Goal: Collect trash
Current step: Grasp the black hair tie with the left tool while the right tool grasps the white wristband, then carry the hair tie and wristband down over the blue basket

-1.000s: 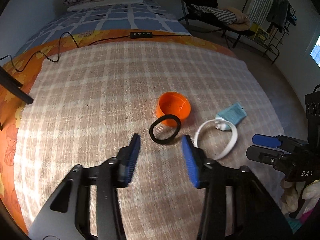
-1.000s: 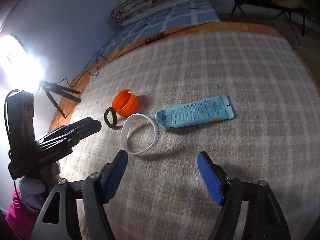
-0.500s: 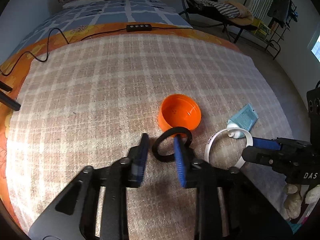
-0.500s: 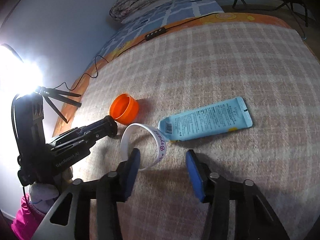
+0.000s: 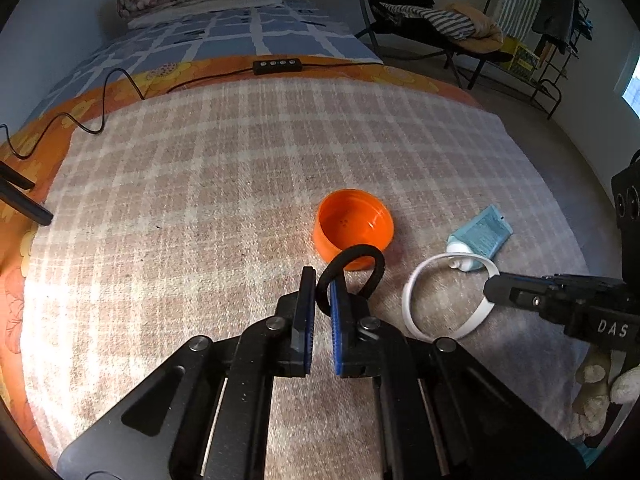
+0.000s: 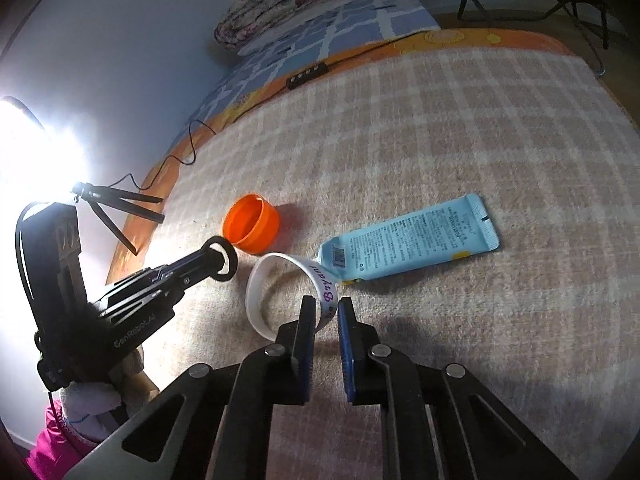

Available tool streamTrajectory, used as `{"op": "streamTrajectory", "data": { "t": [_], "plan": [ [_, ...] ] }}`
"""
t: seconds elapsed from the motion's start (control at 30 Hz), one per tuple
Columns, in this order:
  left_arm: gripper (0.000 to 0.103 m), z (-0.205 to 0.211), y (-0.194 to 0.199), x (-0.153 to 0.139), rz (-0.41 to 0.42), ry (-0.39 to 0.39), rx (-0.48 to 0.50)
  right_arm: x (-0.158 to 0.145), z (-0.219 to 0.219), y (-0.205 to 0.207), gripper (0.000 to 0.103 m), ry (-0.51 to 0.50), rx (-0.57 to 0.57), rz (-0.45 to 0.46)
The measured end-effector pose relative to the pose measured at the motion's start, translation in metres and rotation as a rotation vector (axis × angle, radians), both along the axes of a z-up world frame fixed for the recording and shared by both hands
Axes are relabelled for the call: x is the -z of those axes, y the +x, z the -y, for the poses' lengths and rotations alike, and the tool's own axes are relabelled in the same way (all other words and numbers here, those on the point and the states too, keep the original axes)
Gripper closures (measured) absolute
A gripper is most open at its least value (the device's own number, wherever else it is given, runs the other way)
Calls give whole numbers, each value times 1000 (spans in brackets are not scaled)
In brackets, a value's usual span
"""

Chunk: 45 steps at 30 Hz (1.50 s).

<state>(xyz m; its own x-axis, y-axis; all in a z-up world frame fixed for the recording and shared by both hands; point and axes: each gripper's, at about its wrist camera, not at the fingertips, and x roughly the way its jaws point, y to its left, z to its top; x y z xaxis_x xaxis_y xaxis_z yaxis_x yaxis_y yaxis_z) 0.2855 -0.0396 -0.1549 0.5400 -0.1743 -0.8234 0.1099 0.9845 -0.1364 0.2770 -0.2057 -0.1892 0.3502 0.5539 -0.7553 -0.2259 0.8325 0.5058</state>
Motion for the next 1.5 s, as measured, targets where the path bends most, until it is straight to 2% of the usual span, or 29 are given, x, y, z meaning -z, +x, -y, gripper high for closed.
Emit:
{"op": "streamTrajectory", "data": {
  "t": [0.33, 0.63, 0.8, 1.13, 1.33, 1.5],
  "plan": [
    [99, 2, -21, -20, 29, -1, 11, -28, 11, -14, 95, 11, 7, 59],
    [99, 5, -57, -47, 66, -4, 31, -61, 14, -52, 95, -7, -31, 129],
    [99, 5, -88, -65, 86, -14, 36, -77, 11, -83, 95, -25, -70, 171],
    [99, 4, -166, -95, 114, -30, 29, -93, 16, -149, 95, -17, -113, 192],
    [99, 9, -211, -103, 121, -43, 34, -100, 18, -194, 95, -42, -144, 219],
    [99, 18, -245, -97, 112, -42, 47, -102, 19, -229, 95, -62, -168, 241]
  ]
}}
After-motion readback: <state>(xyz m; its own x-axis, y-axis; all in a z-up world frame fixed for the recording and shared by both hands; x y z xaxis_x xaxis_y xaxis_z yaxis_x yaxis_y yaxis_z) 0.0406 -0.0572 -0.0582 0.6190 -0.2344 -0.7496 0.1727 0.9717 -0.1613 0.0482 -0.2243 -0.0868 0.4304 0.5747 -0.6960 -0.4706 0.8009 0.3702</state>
